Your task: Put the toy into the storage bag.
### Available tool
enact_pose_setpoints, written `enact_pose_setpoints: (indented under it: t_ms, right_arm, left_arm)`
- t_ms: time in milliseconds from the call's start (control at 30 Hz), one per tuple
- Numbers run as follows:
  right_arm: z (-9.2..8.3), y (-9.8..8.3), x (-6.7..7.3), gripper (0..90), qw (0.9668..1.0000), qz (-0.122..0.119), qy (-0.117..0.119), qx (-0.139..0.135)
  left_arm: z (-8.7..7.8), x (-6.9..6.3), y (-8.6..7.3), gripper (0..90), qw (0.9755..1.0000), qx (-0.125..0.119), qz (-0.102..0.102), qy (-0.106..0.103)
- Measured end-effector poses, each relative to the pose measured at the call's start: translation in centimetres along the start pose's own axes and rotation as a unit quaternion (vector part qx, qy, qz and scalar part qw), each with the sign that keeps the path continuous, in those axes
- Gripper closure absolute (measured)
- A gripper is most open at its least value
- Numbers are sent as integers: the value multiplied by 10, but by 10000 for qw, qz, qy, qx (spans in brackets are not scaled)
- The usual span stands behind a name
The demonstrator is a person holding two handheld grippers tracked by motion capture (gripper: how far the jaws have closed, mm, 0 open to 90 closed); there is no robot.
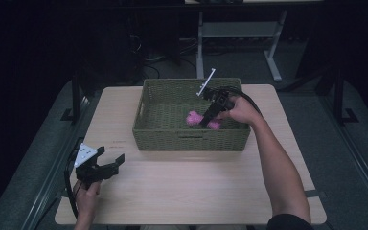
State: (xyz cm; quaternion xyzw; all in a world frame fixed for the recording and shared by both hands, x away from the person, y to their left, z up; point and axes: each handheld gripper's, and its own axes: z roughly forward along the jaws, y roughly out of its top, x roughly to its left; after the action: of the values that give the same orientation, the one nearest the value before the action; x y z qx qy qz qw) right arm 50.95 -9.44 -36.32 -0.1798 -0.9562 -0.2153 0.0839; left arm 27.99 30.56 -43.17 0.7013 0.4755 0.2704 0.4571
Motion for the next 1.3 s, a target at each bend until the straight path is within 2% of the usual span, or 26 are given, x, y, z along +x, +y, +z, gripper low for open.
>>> enact_pose_setpoints:
  t_ms: [367, 733, 800, 1067, 1300]
  right_arm:
    - [7, 0, 0, 577, 10000, -7, 15, 93]
    - [15, -6, -3, 572, 9999, 101, 56, 114]
    - [17, -6, -4, 533, 9998, 172, 80, 104]
    - [13, -9, -4, 514, 9996, 267, 7, 93]
    - [2, -9, -1, 501, 9997, 218, -67, -92]
  left_arm:
    - [0, 0, 0, 139, 10000, -13, 2, -3]
    - [0, 0, 0, 139, 10000, -13, 1, -12]
    - [-1, 0, 0, 138, 10000, -17, -6, -14]
    - [-1, -1, 0, 139, 10000, -13, 5, -24]
    - [0, -2, 0, 139, 10000, -3, 25, -29]
